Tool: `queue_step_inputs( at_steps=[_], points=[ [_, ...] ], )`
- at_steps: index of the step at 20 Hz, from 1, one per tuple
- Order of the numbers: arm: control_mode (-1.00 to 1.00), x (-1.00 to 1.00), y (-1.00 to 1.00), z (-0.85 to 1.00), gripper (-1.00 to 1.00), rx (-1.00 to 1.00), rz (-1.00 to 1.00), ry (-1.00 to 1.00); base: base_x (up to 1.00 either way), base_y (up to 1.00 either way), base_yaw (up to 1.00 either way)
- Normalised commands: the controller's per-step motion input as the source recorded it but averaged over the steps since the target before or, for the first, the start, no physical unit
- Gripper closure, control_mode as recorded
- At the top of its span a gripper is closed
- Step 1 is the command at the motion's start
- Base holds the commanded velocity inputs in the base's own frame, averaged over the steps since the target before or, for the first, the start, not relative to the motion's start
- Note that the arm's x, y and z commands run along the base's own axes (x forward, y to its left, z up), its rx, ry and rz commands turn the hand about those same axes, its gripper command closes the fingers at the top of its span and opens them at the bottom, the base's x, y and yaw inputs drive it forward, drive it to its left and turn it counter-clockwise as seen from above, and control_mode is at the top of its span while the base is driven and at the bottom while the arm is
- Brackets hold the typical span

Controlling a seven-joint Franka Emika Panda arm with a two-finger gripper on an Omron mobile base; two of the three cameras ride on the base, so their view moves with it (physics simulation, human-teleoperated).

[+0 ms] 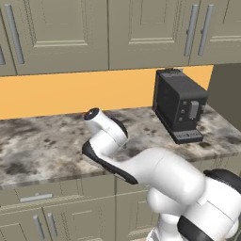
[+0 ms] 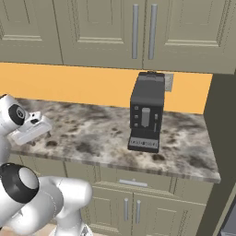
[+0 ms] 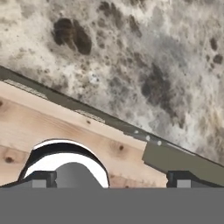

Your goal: Take the tongs from the drawer on the left and place them on the dining counter next to the tray containing the kebab skewer.

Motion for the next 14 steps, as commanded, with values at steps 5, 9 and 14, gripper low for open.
queue_step_inputs(
  at_steps=[5,9,14],
  points=[
    [-1.00,-0.08,0.25,-0.24,-1.00,-0.18,0.00,-0.01,0.00,0.00,0.00],
    [-1.00,-0.22,0.28,-0.12,-1.00,-0.11,0.01,0.00,0.00,0.00,0.00],
    [-1.00,-0.19,0.26,-0.06,-1.00,-0.07,0.00,0.00,0.00,0.00,0.00]
  ],
)
